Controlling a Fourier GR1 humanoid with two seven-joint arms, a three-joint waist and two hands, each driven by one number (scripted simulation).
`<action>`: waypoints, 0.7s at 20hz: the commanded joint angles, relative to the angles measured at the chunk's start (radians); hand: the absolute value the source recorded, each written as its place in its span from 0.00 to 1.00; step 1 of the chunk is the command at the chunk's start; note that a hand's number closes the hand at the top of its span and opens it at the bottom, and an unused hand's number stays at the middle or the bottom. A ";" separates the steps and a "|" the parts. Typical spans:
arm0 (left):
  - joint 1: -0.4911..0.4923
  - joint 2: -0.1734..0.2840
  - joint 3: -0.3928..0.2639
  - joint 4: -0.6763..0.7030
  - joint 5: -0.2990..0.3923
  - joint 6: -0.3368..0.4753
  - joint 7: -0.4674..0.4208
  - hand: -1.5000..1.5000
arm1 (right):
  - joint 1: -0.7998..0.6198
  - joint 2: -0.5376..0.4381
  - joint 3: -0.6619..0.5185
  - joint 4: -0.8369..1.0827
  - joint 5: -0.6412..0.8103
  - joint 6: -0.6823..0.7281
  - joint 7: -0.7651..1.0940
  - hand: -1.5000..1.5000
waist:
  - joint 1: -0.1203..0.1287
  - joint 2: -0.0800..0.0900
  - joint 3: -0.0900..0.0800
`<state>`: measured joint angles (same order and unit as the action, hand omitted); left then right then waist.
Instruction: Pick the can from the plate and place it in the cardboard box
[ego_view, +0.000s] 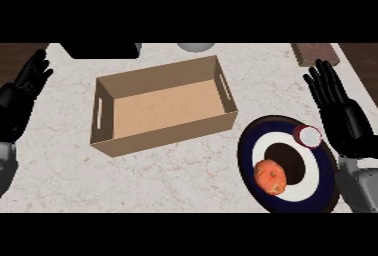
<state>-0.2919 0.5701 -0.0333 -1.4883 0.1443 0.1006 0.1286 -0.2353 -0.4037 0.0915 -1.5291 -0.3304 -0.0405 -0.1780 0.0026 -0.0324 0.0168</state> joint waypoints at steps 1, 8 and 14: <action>0.047 -0.012 0.001 -0.055 -0.030 0.021 0.003 0.50 | -0.067 -0.041 -0.010 -0.004 -0.011 0.097 -0.008 0.00 | 0.009 0.030 -0.016; 0.160 -0.094 -0.066 0.021 -0.056 0.066 0.008 0.50 | -0.154 -0.320 0.050 -0.045 0.449 0.067 -0.149 1.00 | 0.011 0.033 -0.024; 0.275 -0.205 -0.128 -0.042 -0.148 0.154 -0.045 0.50 | -0.096 -0.115 -0.020 0.306 0.303 0.134 -0.530 0.00 | 0.010 0.035 -0.016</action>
<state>-0.0705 0.4107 -0.1354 -1.5040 0.0355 0.2204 0.0964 -0.3364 -0.5111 0.1229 -1.3613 -0.0197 0.0297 -0.5256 0.0186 0.0020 -0.0003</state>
